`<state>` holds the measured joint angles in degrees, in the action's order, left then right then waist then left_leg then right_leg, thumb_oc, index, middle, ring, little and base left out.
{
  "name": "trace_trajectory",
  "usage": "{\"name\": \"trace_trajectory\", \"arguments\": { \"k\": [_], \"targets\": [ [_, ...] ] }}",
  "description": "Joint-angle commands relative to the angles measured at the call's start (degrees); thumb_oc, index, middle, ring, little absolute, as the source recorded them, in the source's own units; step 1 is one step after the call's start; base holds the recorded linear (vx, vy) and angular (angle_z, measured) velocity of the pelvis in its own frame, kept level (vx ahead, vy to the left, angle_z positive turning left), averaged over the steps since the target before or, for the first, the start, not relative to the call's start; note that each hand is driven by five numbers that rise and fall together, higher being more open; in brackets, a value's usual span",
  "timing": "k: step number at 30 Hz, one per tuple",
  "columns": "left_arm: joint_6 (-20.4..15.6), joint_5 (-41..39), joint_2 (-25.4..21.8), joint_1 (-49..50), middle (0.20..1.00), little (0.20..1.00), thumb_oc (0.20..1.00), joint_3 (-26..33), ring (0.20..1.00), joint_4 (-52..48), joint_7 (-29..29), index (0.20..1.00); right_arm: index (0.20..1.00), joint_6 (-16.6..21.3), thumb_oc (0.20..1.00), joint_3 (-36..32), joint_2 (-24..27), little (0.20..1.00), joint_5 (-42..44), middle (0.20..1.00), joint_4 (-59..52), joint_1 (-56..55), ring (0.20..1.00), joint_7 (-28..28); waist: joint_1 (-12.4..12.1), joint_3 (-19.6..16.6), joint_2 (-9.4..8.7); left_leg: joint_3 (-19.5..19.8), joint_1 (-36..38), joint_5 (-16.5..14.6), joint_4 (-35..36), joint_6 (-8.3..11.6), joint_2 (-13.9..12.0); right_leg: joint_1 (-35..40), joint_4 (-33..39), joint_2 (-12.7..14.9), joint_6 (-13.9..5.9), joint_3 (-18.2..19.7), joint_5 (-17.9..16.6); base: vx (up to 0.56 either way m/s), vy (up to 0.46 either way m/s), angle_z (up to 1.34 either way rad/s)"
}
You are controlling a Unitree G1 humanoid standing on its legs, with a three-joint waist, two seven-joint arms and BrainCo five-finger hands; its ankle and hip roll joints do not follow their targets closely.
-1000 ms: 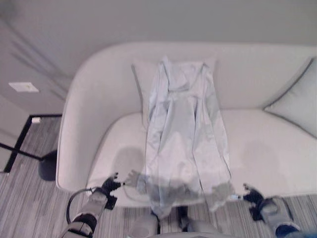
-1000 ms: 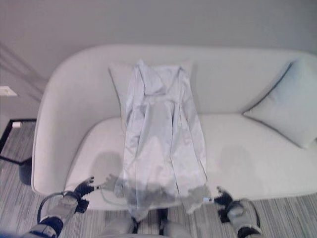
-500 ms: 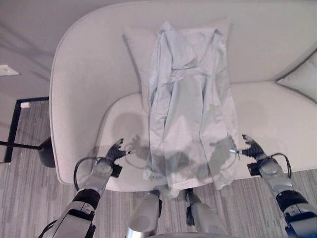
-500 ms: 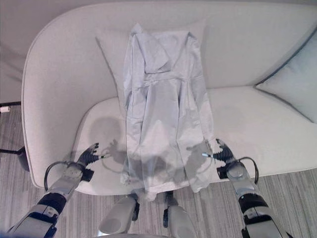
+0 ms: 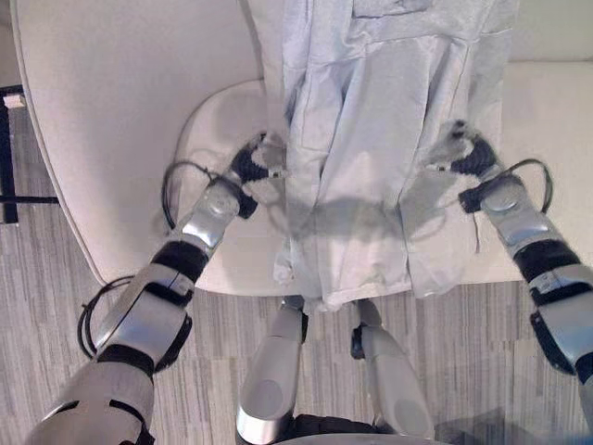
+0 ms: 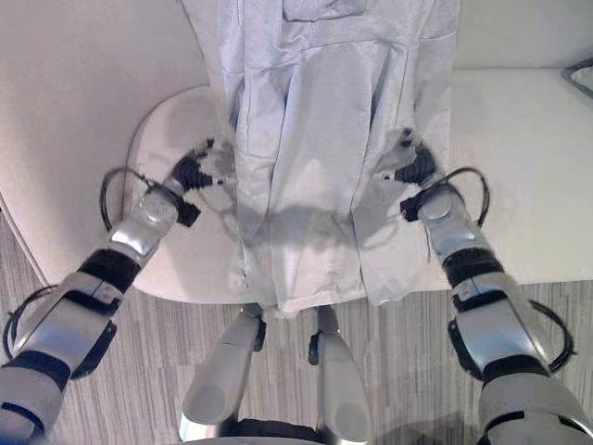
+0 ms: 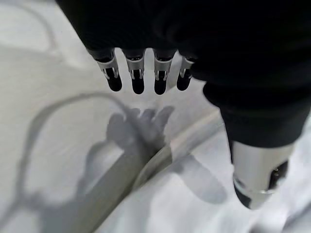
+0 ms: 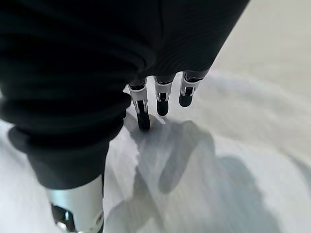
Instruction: Hang the clothes on the sofa on the clothes rack.
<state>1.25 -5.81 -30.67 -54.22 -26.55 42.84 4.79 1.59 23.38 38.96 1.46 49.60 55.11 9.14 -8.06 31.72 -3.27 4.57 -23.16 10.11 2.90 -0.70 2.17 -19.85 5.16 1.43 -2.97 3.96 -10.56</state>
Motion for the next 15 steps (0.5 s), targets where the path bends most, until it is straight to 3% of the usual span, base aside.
{"name": "trace_trajectory", "arguments": {
  "k": [1, 7, 15],
  "targets": [
    [-1.3, 0.1, -2.0, -0.3, 1.000, 1.000, 1.000, 1.3, 1.000, -3.8, 3.0, 1.000, 1.000, 1.1, 1.000, 0.4, 7.8, 1.000, 2.0, 1.000, -1.4, 1.9, 1.000, 3.0, -0.6, -1.9, 2.74, 5.2, 1.3, -5.9, 2.1, 2.14, -2.1, 1.2, -0.2, 2.1, 1.79, -0.4, 6.3, 0.00, 0.000, 0.00],
    [-1.8, -0.3, -3.4, 0.6, 1.000, 1.000, 1.000, 6.4, 1.000, -10.4, 5.6, 1.000, 1.000, 1.5, 1.000, -1.7, 10.1, 1.000, 1.7, 1.000, -5.1, 0.7, 1.000, 4.4, -1.0, -1.9, 2.65, 5.8, 0.5, -6.2, 2.1, 2.00, -2.0, 0.7, -0.2, 2.0, 1.62, -0.3, 6.1, 0.02, -0.006, 0.05],
    [-1.8, 1.1, -4.5, 2.7, 1.000, 1.000, 1.000, 8.3, 1.000, -16.3, 6.2, 1.000, 1.000, 2.1, 1.000, -6.1, 11.2, 1.000, 1.0, 1.000, -10.6, -3.7, 1.000, 5.1, -1.3, -1.9, 2.33, 6.3, 0.3, -6.3, 2.1, 1.87, -2.0, 0.7, -0.2, 2.1, 1.50, -0.3, 6.0, 0.01, -0.005, 0.01]
  ]
}}
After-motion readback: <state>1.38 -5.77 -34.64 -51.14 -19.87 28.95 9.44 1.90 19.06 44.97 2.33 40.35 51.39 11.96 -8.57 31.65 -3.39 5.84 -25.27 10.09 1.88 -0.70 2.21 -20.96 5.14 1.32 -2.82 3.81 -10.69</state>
